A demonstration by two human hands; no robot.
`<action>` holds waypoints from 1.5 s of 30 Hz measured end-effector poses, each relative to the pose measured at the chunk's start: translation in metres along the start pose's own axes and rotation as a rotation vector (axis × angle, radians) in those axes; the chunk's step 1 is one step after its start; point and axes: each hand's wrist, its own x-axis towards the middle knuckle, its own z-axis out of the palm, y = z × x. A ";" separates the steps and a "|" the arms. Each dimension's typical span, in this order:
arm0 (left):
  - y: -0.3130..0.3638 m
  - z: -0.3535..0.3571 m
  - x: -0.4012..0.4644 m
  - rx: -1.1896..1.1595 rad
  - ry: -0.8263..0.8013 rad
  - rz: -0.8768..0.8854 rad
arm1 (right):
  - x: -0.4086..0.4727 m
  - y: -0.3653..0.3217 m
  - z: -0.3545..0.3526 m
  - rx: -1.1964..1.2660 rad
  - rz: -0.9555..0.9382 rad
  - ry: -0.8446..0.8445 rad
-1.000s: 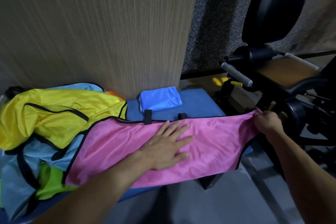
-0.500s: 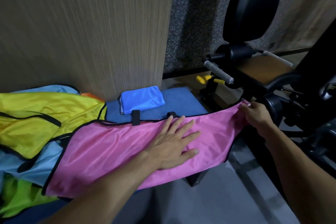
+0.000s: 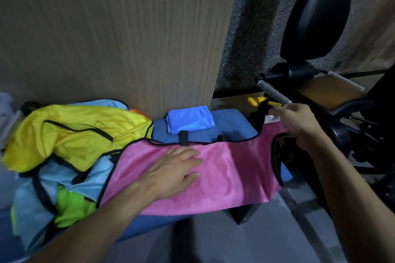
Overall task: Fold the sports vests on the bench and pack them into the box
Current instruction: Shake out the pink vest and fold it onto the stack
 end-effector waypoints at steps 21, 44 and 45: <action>-0.101 -0.050 -0.059 -1.044 0.332 -0.950 | -0.114 -0.071 0.282 0.050 0.096 -0.666; -0.080 -0.036 -0.049 -0.387 0.394 -0.865 | 0.001 0.053 0.152 -0.142 -0.191 -0.570; -0.080 -0.035 -0.049 -0.384 0.393 -0.868 | 0.002 0.054 0.153 -0.117 -0.156 -0.583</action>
